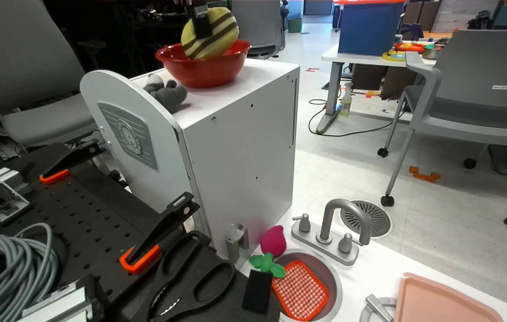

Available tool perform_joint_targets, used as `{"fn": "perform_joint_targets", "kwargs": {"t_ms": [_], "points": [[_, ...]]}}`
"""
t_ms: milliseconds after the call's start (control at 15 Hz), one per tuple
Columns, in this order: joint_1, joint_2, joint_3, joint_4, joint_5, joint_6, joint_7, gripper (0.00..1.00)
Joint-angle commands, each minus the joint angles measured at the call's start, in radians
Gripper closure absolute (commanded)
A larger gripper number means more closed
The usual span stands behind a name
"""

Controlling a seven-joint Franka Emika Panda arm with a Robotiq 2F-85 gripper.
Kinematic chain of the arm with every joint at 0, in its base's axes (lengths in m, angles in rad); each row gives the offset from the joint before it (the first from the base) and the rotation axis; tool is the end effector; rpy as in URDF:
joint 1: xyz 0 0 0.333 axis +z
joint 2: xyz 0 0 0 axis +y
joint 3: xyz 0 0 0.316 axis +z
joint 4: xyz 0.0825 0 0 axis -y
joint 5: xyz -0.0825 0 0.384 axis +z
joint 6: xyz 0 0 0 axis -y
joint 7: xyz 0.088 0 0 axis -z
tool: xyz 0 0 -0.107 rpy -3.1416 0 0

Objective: Remove the yellow plushy from the red bowl and put it on the counter

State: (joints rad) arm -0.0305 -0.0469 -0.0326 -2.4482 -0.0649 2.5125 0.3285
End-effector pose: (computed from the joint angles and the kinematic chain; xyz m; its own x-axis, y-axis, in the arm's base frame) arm 0.4859 -0.0301 0.3281 0.9359 -0.3321 0.1176 -0.3350 -0.9422 0.0045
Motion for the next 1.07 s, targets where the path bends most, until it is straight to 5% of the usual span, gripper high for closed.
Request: {"fn": "perform_joint_targets", "kwargs": {"t_ms": [0,533,1000], "points": [[-0.015,-0.064,-0.004,-0.070,0.032,0.065,0.024,0.98],[-0.039,-0.098,0.003,-0.124,0.070,0.133,0.072,0.98],[-0.024,-0.091,0.016,-0.063,0.091,0.012,0.057,0.98]]}}
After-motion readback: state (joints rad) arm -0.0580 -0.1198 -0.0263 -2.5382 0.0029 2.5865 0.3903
